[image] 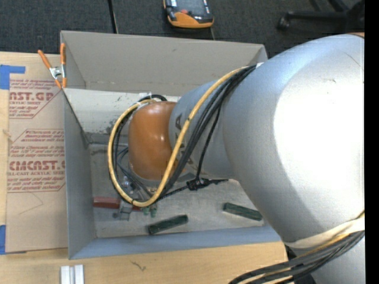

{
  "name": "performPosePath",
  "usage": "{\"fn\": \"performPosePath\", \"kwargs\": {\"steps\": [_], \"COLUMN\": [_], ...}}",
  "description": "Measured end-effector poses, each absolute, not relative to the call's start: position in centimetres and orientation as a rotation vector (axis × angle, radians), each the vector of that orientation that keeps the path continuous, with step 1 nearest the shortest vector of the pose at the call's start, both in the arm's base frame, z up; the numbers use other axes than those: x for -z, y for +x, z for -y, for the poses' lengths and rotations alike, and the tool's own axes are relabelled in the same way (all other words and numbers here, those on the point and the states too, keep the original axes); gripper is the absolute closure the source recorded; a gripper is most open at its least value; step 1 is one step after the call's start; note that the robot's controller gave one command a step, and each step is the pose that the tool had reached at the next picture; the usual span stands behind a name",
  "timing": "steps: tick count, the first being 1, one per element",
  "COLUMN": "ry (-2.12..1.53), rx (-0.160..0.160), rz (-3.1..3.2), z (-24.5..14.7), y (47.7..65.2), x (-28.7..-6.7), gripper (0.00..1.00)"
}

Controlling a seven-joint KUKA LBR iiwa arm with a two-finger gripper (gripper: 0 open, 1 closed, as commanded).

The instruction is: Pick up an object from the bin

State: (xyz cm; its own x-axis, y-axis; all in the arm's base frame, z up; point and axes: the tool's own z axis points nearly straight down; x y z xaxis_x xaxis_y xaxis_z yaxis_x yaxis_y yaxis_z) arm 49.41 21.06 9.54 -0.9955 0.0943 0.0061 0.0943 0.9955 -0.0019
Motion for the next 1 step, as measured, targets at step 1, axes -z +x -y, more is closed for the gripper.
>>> {"fn": "performPosePath", "kwargs": {"steps": [1], "ry": [-0.148], "rx": [-0.003], "rz": [3.132], "z": [-21.06], "y": [49.40], "x": [-11.40], "gripper": [1.00]}}
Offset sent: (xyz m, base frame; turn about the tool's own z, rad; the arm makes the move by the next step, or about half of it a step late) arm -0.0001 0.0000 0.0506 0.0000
